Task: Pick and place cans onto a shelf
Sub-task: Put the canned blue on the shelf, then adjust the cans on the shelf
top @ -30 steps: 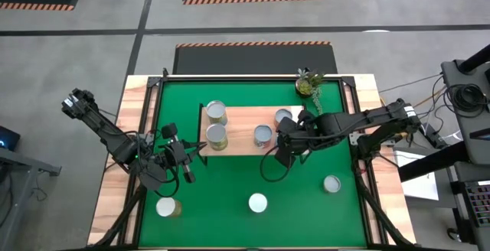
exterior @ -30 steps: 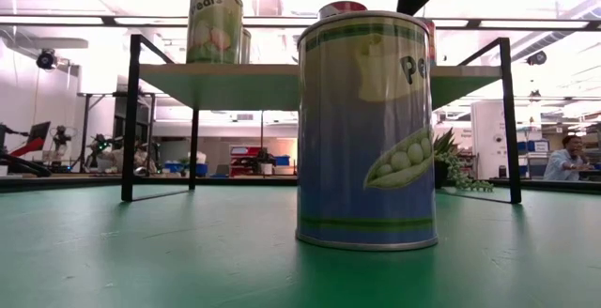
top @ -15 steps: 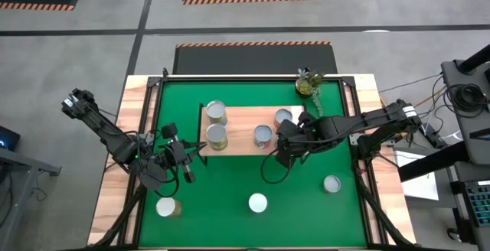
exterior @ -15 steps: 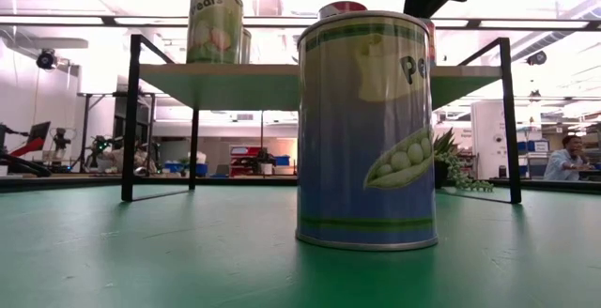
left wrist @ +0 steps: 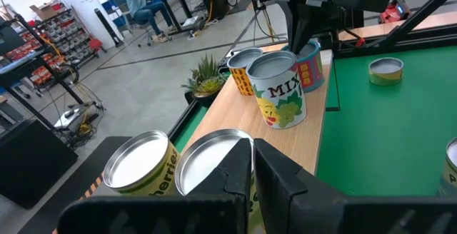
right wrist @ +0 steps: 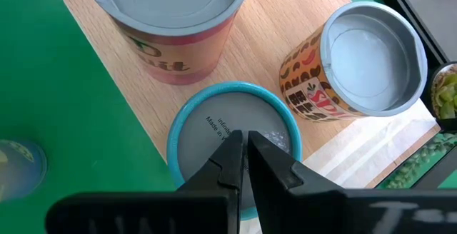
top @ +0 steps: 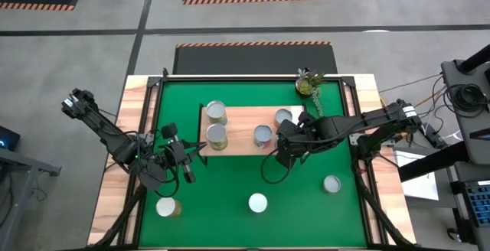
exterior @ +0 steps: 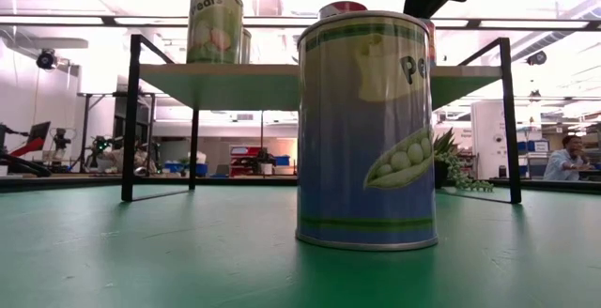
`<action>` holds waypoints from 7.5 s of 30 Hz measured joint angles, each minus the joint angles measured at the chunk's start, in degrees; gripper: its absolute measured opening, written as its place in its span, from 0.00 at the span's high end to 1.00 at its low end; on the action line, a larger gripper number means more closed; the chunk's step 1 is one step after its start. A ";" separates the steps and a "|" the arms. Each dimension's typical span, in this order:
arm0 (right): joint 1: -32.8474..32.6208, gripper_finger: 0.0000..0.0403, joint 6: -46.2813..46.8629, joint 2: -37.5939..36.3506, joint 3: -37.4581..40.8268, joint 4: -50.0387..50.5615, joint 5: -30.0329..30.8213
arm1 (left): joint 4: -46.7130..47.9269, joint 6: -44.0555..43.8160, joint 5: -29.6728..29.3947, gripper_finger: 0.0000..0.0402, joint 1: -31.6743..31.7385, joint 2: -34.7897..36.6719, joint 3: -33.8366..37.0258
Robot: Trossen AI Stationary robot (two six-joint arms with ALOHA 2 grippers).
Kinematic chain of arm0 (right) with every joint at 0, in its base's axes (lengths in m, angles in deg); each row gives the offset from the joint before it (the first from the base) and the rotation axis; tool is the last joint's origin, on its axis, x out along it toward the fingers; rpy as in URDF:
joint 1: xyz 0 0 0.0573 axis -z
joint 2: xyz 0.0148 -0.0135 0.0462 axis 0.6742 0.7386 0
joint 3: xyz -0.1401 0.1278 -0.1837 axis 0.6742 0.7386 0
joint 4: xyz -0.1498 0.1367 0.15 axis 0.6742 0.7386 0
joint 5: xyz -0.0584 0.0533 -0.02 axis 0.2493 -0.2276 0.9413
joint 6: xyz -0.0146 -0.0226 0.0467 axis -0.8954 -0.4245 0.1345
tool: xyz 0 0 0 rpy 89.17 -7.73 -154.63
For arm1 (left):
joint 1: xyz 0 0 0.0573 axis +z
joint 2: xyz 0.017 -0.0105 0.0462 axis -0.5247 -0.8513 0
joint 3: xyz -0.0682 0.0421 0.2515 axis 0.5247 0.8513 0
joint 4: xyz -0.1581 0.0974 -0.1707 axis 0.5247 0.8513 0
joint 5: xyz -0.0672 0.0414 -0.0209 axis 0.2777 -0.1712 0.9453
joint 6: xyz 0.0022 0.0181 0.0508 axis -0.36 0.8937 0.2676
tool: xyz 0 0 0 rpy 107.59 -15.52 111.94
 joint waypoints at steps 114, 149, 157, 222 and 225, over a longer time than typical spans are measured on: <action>-28.26 0.97 -41.42 -32.76 42.91 -63.45 16.32 | 42.73 -9.18 28.09 1.00 37.94 -27.05 -37.40; -28.26 0.97 -41.08 -32.63 42.91 -63.43 16.32 | 47.74 -13.78 28.64 1.00 37.94 -27.96 -38.02; -28.26 0.97 -41.13 -32.63 42.91 -63.43 16.33 | 48.19 -13.81 28.97 1.00 37.32 -27.96 -40.33; -28.25 0.97 -41.48 -32.61 42.82 -64.53 16.33 | 52.61 -26.18 27.22 1.00 21.79 -29.66 -39.35; -28.24 0.97 -41.46 -32.61 42.82 -64.52 16.33 | 53.90 -27.17 28.05 1.00 21.45 -29.66 -40.01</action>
